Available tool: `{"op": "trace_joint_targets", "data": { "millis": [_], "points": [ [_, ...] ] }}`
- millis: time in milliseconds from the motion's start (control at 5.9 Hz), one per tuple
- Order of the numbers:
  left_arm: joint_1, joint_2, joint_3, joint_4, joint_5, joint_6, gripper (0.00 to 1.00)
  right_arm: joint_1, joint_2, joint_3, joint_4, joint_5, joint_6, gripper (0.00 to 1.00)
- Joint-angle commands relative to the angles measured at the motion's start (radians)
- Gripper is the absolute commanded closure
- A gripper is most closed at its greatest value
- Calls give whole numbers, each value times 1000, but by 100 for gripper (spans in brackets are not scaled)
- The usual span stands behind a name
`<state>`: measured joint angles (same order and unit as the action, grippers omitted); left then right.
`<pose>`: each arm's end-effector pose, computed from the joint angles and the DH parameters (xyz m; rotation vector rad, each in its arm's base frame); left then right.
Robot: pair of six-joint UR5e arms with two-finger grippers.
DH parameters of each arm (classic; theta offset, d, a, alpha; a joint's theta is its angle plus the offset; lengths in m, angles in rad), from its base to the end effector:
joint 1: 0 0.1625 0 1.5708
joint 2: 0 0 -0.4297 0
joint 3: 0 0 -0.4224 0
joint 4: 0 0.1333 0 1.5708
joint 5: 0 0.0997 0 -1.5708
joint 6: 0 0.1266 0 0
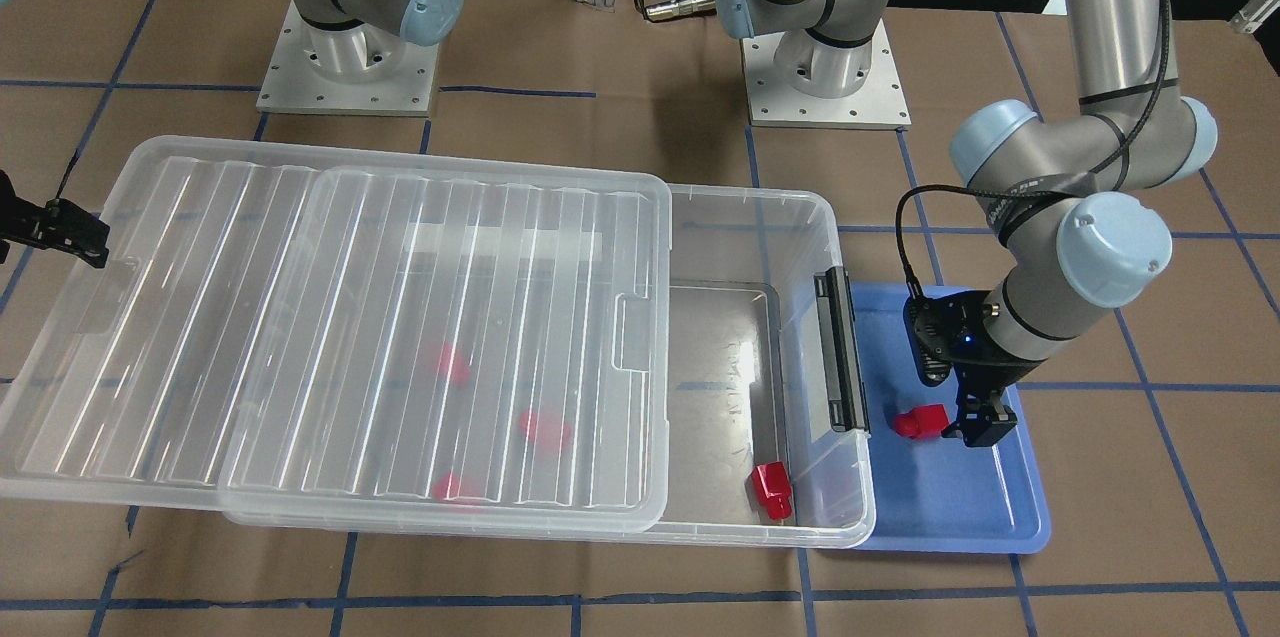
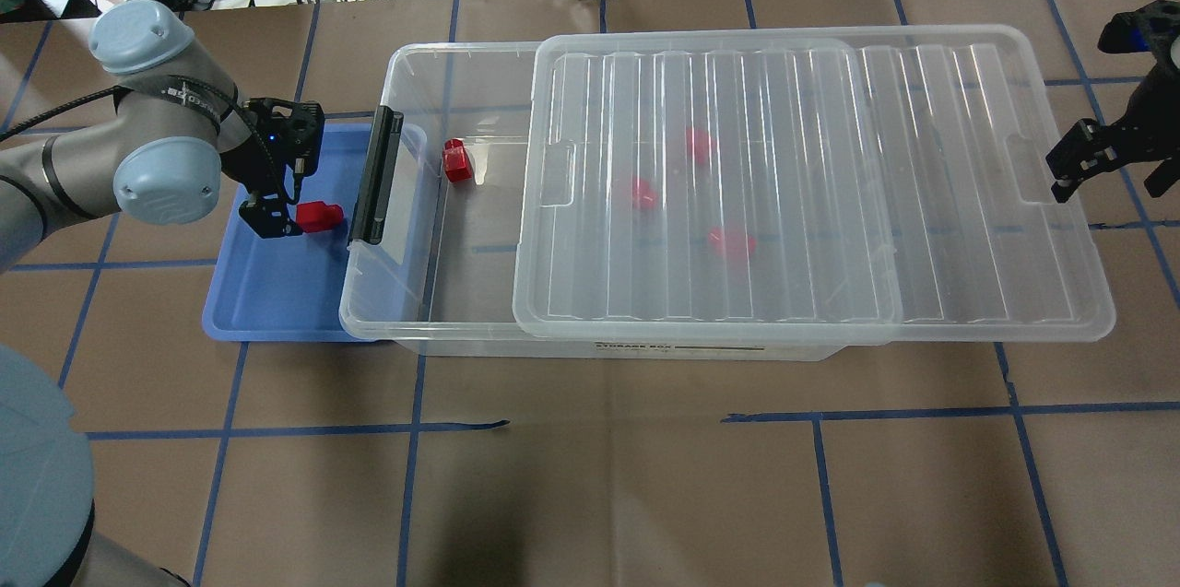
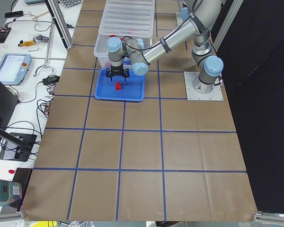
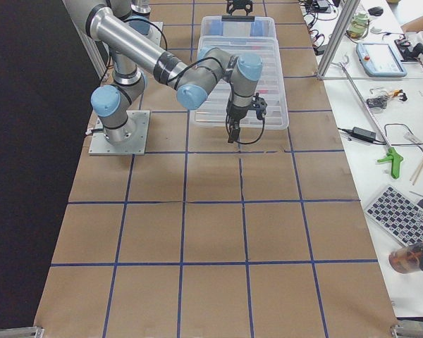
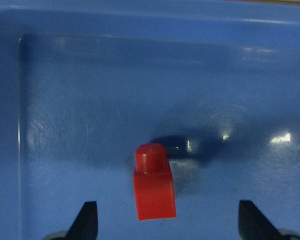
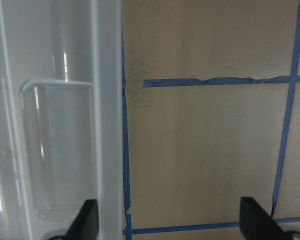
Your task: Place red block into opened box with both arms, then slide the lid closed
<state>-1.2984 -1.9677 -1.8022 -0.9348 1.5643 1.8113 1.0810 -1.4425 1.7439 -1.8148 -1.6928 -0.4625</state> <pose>0.0345 -0.6222 0.1847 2.1834 2.2541 -0.0149 -0.1550 -0.5414 0.3321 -0.0363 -3.0549 -0.1635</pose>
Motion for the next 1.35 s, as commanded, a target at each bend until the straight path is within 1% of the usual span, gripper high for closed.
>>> {"op": "trace_joint_targets", "data": {
  "millis": [0,169,339,508,677,847,1016,1185],
  "points": [
    [19,-69,7,14,-9,-1,2,16,-45,-41,23,-10,30,0],
    [19,-91,12,17,-10,-3,5,55,-85,-46,26,-8,47,0],
    [19,-80,12,30,-4,0,37,121,-120,-53,82,-7,136,0],
    [19,-88,14,31,0,-1,81,196,-134,-97,150,-5,234,0],
    [21,-82,15,31,0,0,98,267,-125,-171,243,4,355,0],
    [19,-64,36,19,-3,6,100,327,-122,-223,321,83,477,0],
    [16,-31,87,-63,-3,2,100,385,-122,-234,327,93,537,0],
    [5,51,142,-214,-3,-12,100,443,-122,-250,327,96,603,0]
  ]
}}
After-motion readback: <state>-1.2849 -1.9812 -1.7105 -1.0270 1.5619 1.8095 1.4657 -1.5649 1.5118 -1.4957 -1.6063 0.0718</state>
